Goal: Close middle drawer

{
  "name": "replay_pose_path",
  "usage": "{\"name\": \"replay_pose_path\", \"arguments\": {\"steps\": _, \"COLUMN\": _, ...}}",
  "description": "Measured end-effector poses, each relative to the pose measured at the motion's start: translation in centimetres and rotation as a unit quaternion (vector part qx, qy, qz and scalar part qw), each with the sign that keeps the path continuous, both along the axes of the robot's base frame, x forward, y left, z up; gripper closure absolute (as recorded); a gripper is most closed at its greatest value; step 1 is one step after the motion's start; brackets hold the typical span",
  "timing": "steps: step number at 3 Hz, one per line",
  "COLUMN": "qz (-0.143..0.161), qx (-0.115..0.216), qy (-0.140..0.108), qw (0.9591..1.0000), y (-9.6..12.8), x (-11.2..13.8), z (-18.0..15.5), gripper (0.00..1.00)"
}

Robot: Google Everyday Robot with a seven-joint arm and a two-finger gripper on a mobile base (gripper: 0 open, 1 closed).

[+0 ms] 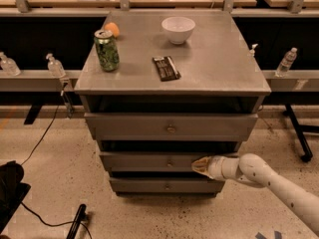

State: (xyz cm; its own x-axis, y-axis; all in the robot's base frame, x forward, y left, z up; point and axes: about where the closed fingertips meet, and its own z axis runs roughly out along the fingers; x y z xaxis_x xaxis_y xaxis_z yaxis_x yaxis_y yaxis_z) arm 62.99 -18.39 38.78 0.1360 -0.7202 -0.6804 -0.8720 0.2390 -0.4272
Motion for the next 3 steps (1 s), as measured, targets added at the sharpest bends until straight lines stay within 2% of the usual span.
{"name": "replay_pose_path", "arguments": {"steps": 1, "qz": -0.001, "qx": 0.002, "qy": 0.0, "qw": 1.0, "y": -0.1, "x": -0.3, "z": 0.0, "gripper": 1.0}}
{"name": "replay_pose_path", "arguments": {"steps": 2, "qz": -0.011, "qx": 0.027, "qy": 0.001, "qw": 0.9996, "y": -1.4, "x": -2.0, "z": 0.3, "gripper": 1.0}}
{"name": "replay_pose_path", "arguments": {"steps": 3, "qz": -0.031, "qx": 0.031, "qy": -0.002, "qw": 0.999, "y": -3.0, "x": -4.9, "z": 1.6, "gripper": 1.0}}
